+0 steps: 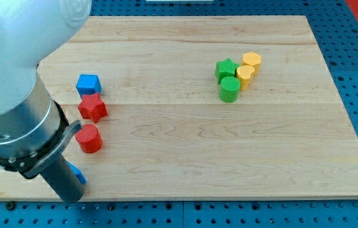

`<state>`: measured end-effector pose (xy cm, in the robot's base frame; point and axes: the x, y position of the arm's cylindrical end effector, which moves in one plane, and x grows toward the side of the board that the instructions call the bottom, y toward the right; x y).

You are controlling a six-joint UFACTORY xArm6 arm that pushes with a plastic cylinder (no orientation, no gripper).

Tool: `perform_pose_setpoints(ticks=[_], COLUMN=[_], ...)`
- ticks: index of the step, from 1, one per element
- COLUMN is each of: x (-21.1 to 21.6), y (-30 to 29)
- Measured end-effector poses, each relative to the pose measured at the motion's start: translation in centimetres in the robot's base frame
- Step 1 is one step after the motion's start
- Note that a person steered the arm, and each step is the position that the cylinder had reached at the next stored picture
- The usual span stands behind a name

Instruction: Separate the yellow hexagon from the yellow heart

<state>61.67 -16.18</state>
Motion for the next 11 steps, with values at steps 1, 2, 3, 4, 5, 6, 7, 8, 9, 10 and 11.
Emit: perform_pose_setpoints(ticks=[1, 2, 3, 4, 5, 6, 7, 8, 9, 10, 11], x=[-0.7, -1.1, -2.5, -8.6, -14.7, -19.4, -22.9, -26.5, -29.6, -30.5, -28.1], y=[0.0, 2.2, 12.6, 25.7, 31.0, 32.7, 31.8, 31.7, 30.2, 29.7, 32.5])
